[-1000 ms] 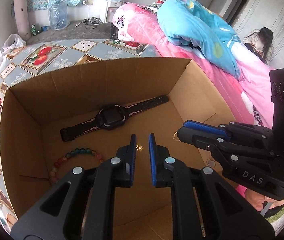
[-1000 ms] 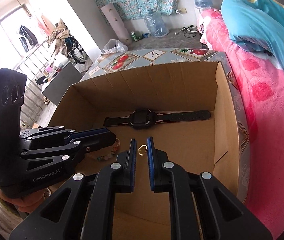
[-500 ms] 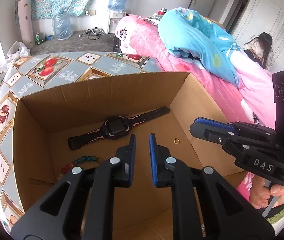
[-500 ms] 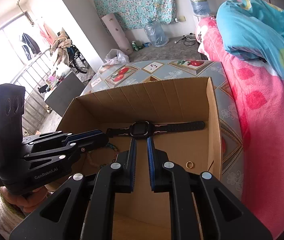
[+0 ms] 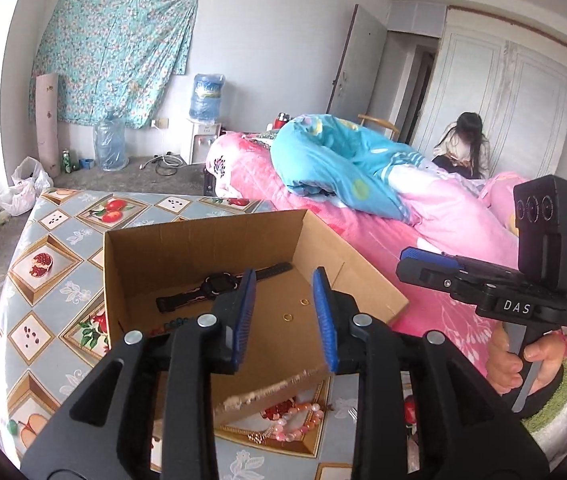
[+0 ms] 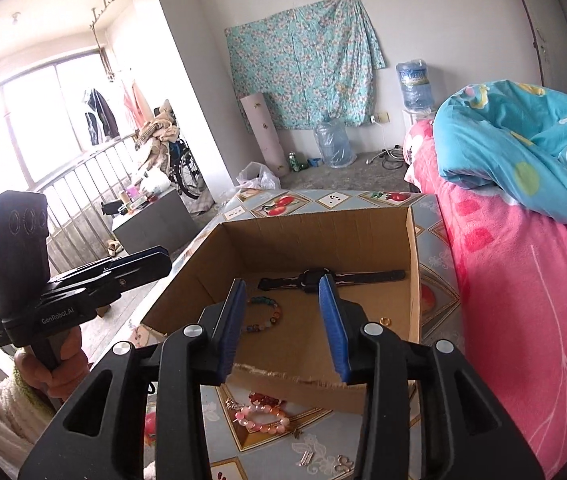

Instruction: Organize jewelry

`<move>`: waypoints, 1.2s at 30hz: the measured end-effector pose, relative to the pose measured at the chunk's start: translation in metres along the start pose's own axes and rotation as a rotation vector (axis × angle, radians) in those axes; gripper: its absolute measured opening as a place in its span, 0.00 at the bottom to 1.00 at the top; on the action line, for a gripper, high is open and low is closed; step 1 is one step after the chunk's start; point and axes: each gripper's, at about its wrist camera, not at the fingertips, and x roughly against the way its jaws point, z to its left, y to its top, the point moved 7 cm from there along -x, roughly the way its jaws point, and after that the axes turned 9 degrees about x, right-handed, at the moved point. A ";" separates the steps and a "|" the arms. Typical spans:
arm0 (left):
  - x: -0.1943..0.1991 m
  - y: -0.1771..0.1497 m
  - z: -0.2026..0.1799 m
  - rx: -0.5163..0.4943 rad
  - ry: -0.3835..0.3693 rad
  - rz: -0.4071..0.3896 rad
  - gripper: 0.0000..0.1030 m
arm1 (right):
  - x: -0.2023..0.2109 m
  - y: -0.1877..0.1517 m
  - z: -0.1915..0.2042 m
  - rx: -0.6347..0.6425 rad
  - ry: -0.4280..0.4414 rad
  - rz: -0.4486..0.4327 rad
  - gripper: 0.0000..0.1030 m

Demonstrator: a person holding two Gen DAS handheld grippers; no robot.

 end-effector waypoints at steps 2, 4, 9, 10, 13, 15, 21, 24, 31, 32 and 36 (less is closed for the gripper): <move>0.015 -0.017 0.001 0.000 -0.006 0.000 0.28 | 0.013 -0.020 0.007 -0.003 0.006 -0.018 0.37; 0.022 -0.038 0.002 0.004 -0.002 0.025 0.28 | 0.021 -0.043 0.013 -0.012 0.003 -0.019 0.37; 0.015 -0.092 0.006 0.004 0.022 0.128 0.28 | 0.009 -0.110 0.024 -0.090 0.019 0.085 0.36; 0.010 -0.102 0.008 0.002 0.042 0.145 0.28 | 0.003 -0.124 0.023 -0.104 0.004 0.114 0.36; -0.009 -0.126 0.006 -0.021 0.058 0.195 0.27 | -0.010 -0.158 0.024 -0.114 -0.045 0.170 0.29; -0.025 -0.138 0.002 -0.062 0.059 0.236 0.28 | -0.018 -0.174 0.023 -0.114 -0.070 0.196 0.28; -0.061 -0.163 -0.012 -0.219 0.082 0.310 0.27 | -0.029 -0.192 0.021 -0.089 -0.128 0.202 0.28; -0.076 -0.171 -0.014 -0.282 0.109 0.330 0.27 | -0.031 -0.192 0.024 -0.057 -0.145 0.192 0.28; -0.096 -0.179 -0.017 -0.359 0.133 0.369 0.23 | -0.034 -0.191 0.021 -0.064 -0.132 0.173 0.28; -0.096 -0.179 -0.018 -0.362 0.122 0.374 0.15 | -0.034 -0.191 0.021 -0.064 -0.132 0.171 0.28; -0.094 -0.173 -0.018 -0.377 0.116 0.362 0.08 | -0.034 -0.192 0.020 -0.065 -0.130 0.170 0.28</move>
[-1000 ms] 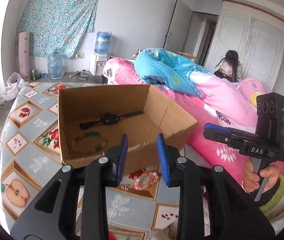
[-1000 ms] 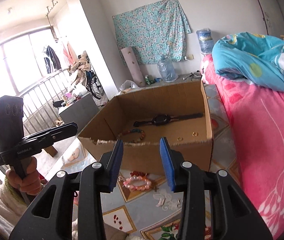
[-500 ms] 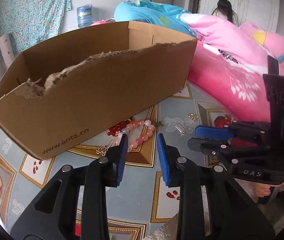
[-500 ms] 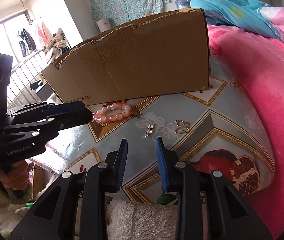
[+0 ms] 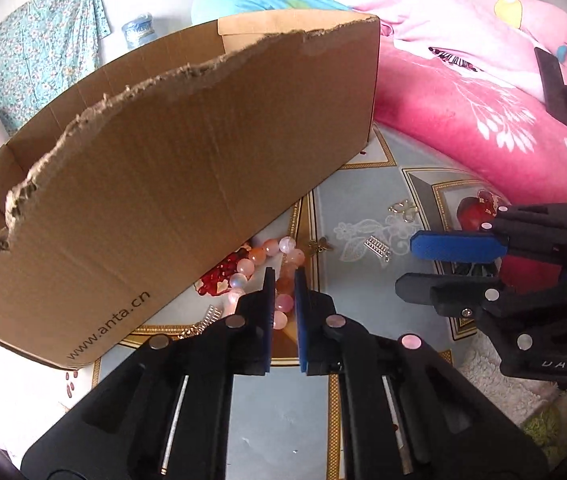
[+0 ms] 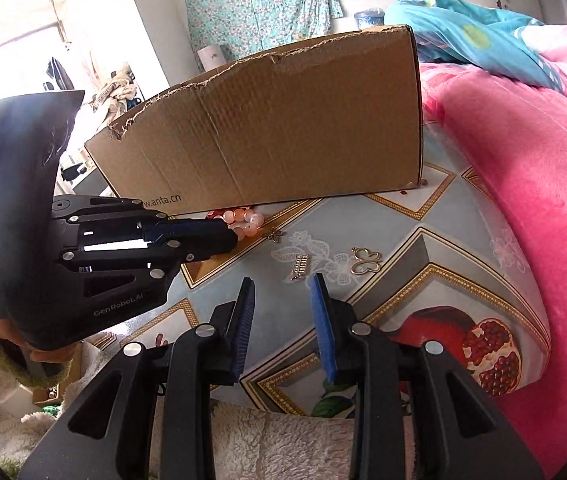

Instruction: Organize jewelry

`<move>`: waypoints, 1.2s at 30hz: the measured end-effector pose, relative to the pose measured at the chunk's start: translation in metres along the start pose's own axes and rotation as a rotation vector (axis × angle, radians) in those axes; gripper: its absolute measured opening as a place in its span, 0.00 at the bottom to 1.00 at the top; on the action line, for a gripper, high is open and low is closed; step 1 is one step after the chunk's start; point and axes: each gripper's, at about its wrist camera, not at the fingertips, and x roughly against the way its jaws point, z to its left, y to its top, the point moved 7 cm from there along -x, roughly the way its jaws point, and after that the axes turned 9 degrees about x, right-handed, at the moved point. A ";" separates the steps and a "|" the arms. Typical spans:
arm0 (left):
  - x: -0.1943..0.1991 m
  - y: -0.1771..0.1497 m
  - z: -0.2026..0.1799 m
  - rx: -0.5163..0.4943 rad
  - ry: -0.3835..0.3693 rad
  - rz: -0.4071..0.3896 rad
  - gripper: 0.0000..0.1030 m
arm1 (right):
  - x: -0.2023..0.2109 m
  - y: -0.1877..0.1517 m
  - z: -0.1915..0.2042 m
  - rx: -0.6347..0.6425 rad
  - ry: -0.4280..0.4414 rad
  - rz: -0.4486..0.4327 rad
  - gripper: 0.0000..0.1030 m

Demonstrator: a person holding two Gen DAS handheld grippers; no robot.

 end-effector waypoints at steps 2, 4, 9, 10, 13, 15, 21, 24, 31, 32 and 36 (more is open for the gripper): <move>0.009 0.006 0.003 0.015 -0.011 -0.028 0.08 | 0.000 -0.002 -0.001 -0.002 0.003 0.000 0.28; 0.020 0.013 0.008 0.040 -0.018 -0.057 0.08 | 0.001 -0.003 -0.001 -0.001 0.003 0.001 0.28; 0.054 0.028 0.022 0.115 -0.030 -0.120 0.08 | 0.001 -0.003 0.000 0.002 0.001 0.001 0.29; 0.061 0.029 0.025 0.131 -0.032 -0.129 0.08 | 0.001 -0.003 0.000 0.004 -0.001 0.002 0.29; 0.078 0.029 0.033 0.201 -0.070 -0.134 0.08 | 0.001 -0.003 0.002 0.010 -0.004 0.002 0.31; 0.085 0.023 0.042 0.268 -0.111 -0.119 0.08 | 0.000 -0.002 0.005 0.014 -0.003 0.004 0.34; 0.079 -0.014 0.079 0.468 -0.113 -0.026 0.08 | -0.002 0.000 0.014 0.034 -0.009 0.013 0.43; 0.072 -0.034 0.096 0.541 -0.079 0.007 0.08 | -0.003 0.001 0.017 0.045 -0.012 0.016 0.47; 0.073 -0.051 0.120 0.573 0.024 0.000 0.09 | -0.002 0.002 0.020 0.066 -0.042 0.024 0.49; 0.075 -0.050 0.119 0.568 0.018 -0.010 0.09 | -0.001 0.002 0.020 0.068 -0.053 0.015 0.49; 0.068 -0.040 0.099 0.518 -0.033 -0.016 0.10 | -0.002 0.001 0.018 0.089 -0.087 0.016 0.49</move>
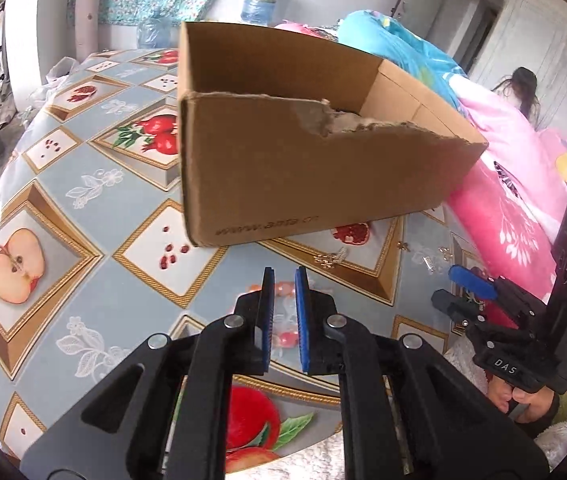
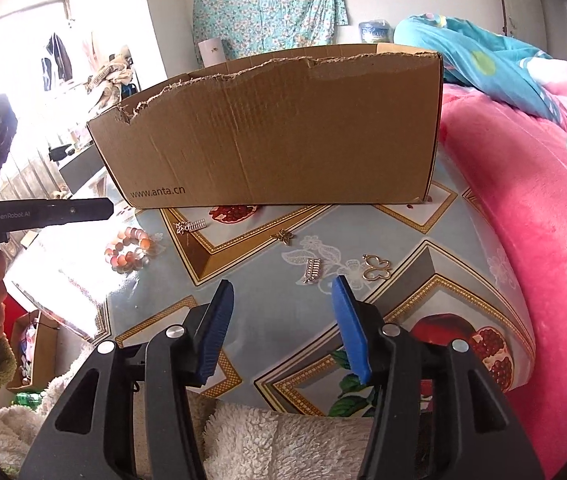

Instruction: Organize jewelry

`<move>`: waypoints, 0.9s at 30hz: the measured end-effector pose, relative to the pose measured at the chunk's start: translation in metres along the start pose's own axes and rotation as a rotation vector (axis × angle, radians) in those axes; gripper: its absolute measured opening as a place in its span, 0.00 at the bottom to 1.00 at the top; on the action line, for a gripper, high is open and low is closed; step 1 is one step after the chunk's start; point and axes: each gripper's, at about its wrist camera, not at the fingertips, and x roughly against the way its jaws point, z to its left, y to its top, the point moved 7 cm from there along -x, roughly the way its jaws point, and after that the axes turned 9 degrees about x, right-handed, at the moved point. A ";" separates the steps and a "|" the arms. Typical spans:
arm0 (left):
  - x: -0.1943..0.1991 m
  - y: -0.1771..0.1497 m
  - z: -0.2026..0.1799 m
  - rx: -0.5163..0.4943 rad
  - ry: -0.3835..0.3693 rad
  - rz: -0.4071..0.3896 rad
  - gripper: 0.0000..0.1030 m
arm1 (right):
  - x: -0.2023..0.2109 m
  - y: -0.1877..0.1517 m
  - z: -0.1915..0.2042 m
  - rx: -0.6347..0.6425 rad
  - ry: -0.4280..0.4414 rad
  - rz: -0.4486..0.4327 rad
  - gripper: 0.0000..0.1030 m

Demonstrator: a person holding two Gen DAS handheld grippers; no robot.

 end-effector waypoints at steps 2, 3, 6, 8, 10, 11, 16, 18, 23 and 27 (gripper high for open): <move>-0.009 -0.002 -0.014 -0.042 -0.006 0.009 0.15 | -0.002 -0.002 0.000 0.000 -0.006 0.006 0.49; -0.013 -0.003 -0.020 -0.071 -0.001 0.005 0.16 | -0.002 -0.002 0.000 0.004 -0.009 0.004 0.49; -0.027 -0.004 -0.038 -0.166 0.025 0.003 0.18 | -0.002 -0.002 0.001 0.011 -0.012 0.004 0.49; -0.037 -0.003 -0.044 -0.205 0.037 0.013 0.18 | -0.002 -0.002 0.001 0.012 -0.009 0.002 0.49; -0.046 -0.002 -0.046 -0.226 0.050 0.033 0.18 | -0.001 -0.003 0.002 0.009 -0.004 -0.001 0.49; -0.050 -0.001 -0.046 -0.234 0.051 0.042 0.18 | -0.001 -0.003 0.002 0.009 -0.003 -0.002 0.49; -0.061 0.001 -0.044 -0.274 0.081 0.050 0.18 | -0.001 -0.003 0.003 0.007 0.002 -0.007 0.49; -0.062 0.000 -0.046 -0.283 0.090 0.050 0.18 | -0.001 -0.003 0.002 0.006 0.004 -0.008 0.49; -0.060 -0.005 -0.054 -0.295 0.068 0.065 0.05 | -0.002 -0.003 0.002 0.004 0.011 -0.012 0.49; -0.057 -0.008 -0.063 -0.265 0.025 0.073 0.02 | -0.002 -0.004 0.002 0.003 0.014 -0.015 0.49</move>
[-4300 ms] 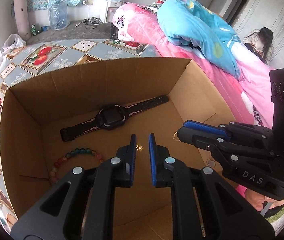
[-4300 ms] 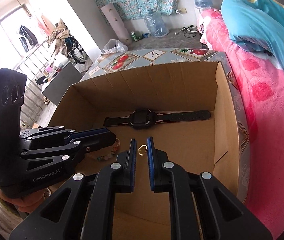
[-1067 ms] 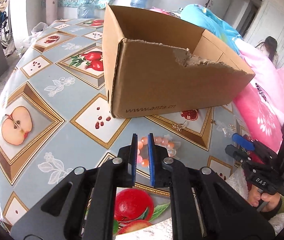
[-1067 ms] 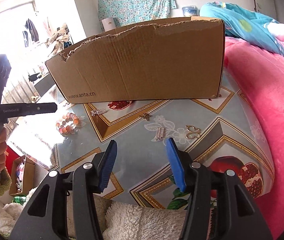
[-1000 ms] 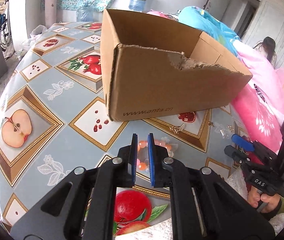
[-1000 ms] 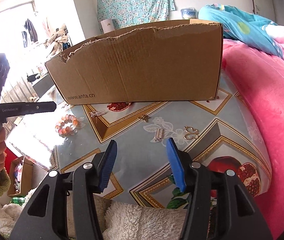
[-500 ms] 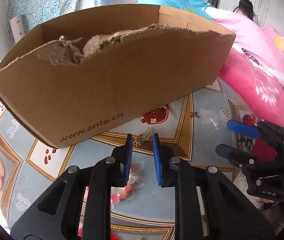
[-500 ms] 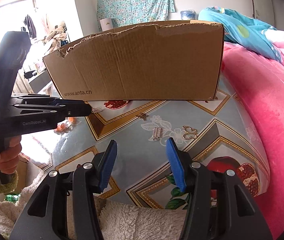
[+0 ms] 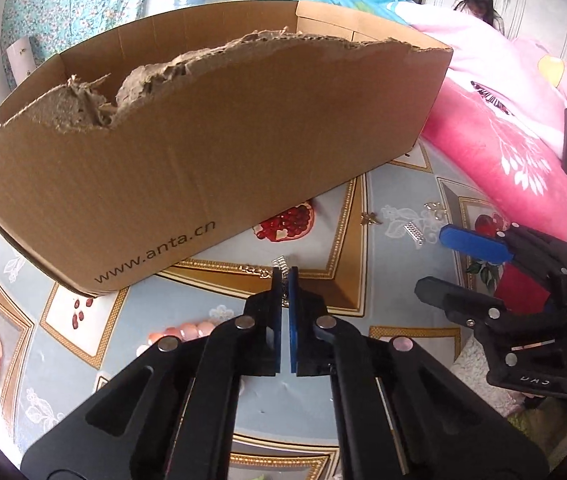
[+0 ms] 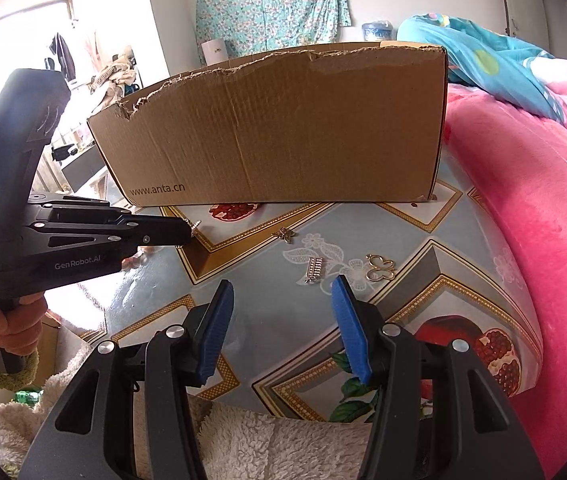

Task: Organize jewelry
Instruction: 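Move the right gripper toward the gold butterfly charm beside the box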

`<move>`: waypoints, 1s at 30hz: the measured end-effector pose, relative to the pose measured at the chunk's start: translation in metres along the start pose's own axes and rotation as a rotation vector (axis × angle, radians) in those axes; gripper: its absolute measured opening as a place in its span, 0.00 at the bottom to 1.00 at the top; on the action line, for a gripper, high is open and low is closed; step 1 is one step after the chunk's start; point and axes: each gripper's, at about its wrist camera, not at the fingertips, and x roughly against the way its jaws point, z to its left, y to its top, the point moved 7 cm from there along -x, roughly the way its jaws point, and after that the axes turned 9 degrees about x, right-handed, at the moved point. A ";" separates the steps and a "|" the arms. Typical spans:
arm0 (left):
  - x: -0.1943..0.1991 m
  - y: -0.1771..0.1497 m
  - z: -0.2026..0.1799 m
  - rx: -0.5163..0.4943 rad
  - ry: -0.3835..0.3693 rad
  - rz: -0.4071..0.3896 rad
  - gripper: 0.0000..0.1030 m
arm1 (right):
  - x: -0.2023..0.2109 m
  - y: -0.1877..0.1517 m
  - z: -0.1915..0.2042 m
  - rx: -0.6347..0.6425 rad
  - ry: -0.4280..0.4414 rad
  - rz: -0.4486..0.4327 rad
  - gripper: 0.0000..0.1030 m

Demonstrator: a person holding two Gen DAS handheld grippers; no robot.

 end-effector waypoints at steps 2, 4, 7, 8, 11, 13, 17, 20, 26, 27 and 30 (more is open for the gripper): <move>0.005 0.001 -0.003 0.026 -0.038 -0.001 0.01 | 0.000 0.000 0.000 0.000 0.001 -0.001 0.49; 0.012 0.000 -0.005 0.047 -0.081 -0.017 0.01 | 0.000 0.000 0.000 0.000 0.000 -0.001 0.49; 0.023 0.002 -0.010 0.066 -0.135 -0.039 0.01 | 0.000 0.000 0.000 -0.001 0.001 -0.001 0.49; 0.027 0.002 -0.012 0.071 -0.153 -0.048 0.01 | 0.000 0.000 0.000 -0.001 0.001 -0.001 0.49; 0.039 0.006 -0.012 0.118 -0.224 -0.069 0.01 | 0.000 0.000 0.000 -0.001 0.001 -0.001 0.49; 0.042 0.009 -0.008 0.160 -0.259 -0.076 0.01 | 0.000 0.000 0.000 -0.001 0.002 -0.001 0.49; 0.033 0.010 0.007 0.227 -0.233 -0.053 0.01 | 0.000 0.000 0.004 0.011 0.008 -0.001 0.60; 0.035 0.011 0.013 0.267 -0.269 -0.052 0.01 | -0.001 0.000 0.011 0.041 0.007 0.006 0.73; 0.029 0.005 0.018 0.273 -0.238 -0.042 0.01 | -0.004 0.000 0.022 0.098 -0.031 0.031 0.83; 0.028 0.005 0.018 0.271 -0.235 -0.045 0.01 | -0.003 0.000 0.021 0.096 -0.051 0.031 0.83; 0.030 0.005 0.017 0.258 -0.227 -0.058 0.01 | 0.001 0.002 0.016 0.082 -0.076 0.019 0.83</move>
